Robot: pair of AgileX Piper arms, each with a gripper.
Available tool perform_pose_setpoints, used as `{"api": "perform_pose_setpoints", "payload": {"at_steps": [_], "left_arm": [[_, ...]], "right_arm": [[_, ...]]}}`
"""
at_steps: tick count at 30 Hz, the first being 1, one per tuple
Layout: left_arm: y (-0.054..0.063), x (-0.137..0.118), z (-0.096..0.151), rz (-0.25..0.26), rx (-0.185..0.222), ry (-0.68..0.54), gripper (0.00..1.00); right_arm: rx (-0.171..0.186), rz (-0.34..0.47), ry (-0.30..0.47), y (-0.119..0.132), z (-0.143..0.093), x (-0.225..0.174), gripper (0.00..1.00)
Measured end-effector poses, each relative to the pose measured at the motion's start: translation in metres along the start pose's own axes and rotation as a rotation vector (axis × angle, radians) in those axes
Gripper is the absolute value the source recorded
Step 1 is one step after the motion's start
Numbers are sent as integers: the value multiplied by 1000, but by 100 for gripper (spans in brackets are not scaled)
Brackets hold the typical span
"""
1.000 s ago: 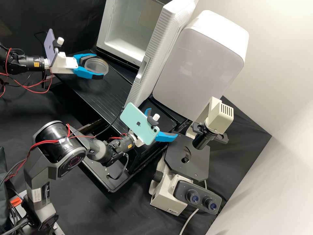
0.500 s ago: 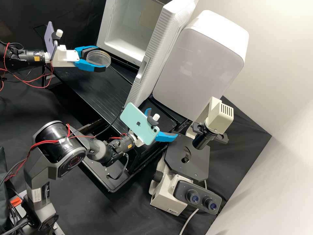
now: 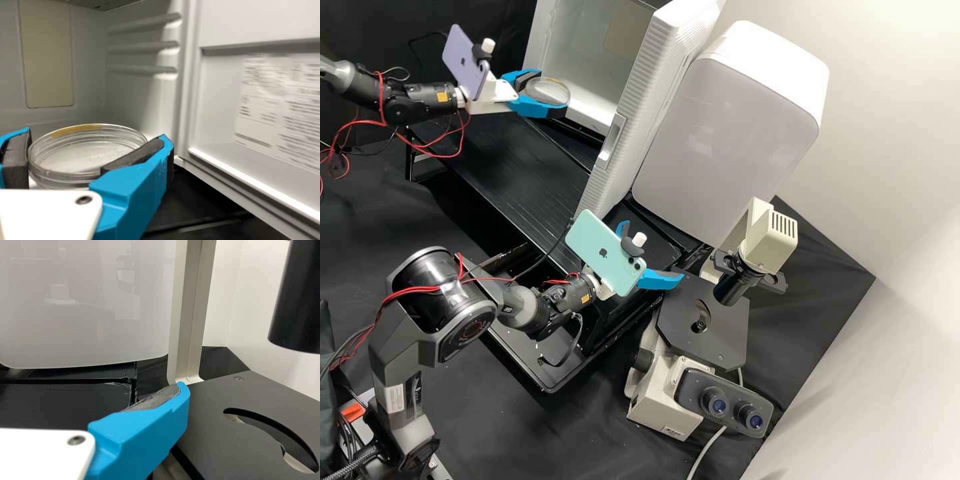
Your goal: Place the petri dish in the incubator
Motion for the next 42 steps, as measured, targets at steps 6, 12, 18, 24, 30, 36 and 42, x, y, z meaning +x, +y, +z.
{"api": "perform_pose_setpoints", "payload": {"at_steps": [6,12,18,24,30,36,42], "left_arm": [[11,30,1,0,9,44,0],[20,52,4,6,-6,83,0],[23,74,9,-16,-6,118,0],[26,93,12,-28,-32,156,0],[25,108,9,-49,-28,207,0],[15,122,4,-97,-13,257,0],[8,133,1,-131,-7,285,0]], "right_arm": [[0,0,0,0,0,0,100],[0,0,0,0,0,0,100],[0,0,0,0,0,0,100],[0,0,0,0,0,0,100],[0,0,0,0,0,0,100],[0,0,0,0,0,0,100],[0,0,0,0,0,0,100]]}}
